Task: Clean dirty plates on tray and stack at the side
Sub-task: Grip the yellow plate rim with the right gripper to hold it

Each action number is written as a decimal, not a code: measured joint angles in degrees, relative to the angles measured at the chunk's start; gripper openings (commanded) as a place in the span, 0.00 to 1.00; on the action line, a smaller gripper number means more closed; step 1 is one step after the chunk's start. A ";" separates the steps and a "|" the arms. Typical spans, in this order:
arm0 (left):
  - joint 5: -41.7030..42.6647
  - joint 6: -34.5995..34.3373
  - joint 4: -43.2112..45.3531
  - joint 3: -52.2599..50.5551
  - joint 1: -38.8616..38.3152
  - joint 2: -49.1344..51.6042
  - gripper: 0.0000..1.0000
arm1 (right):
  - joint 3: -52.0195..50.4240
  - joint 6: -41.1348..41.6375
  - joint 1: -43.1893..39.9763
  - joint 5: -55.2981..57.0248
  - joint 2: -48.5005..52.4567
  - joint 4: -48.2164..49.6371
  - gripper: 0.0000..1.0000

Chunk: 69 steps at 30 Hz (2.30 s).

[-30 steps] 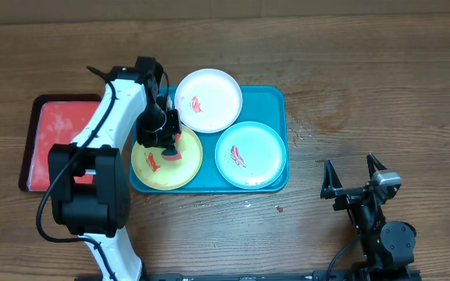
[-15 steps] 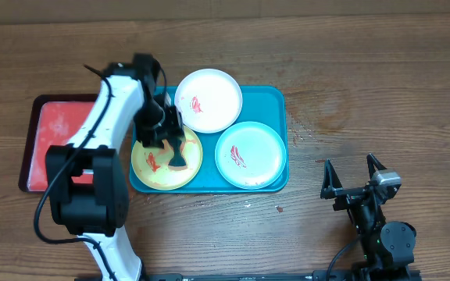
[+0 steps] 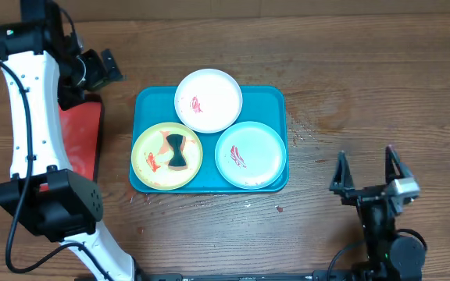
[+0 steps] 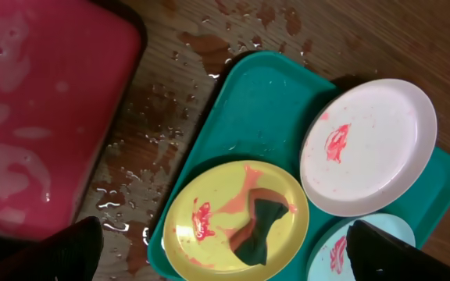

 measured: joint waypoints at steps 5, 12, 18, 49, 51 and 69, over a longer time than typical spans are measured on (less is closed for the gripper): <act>-0.02 0.00 -0.44 0.02 -0.04 0.00 1.00 | 0.00 0.57 0.00 -0.46 0.09 6.29 1.00; -0.02 -0.02 0.02 0.02 -0.04 0.00 1.00 | 1.38 2.23 0.00 -4.39 -0.13 35.80 1.00; 0.68 -0.72 0.28 0.02 -0.04 0.00 1.00 | 24.06 -5.66 0.00 -5.81 5.01 1.11 1.00; 3.45 -0.90 -1.09 0.02 -0.04 0.00 1.00 | 106.07 15.54 27.47 -10.82 110.95 -69.09 0.44; 3.43 -0.90 -1.29 0.02 -0.04 0.00 1.00 | 106.07 17.81 29.86 -8.76 114.79 -68.15 0.41; 3.45 -0.90 -2.36 0.02 -0.04 0.00 1.00 | 106.07 22.05 37.27 -5.68 130.20 -65.59 0.42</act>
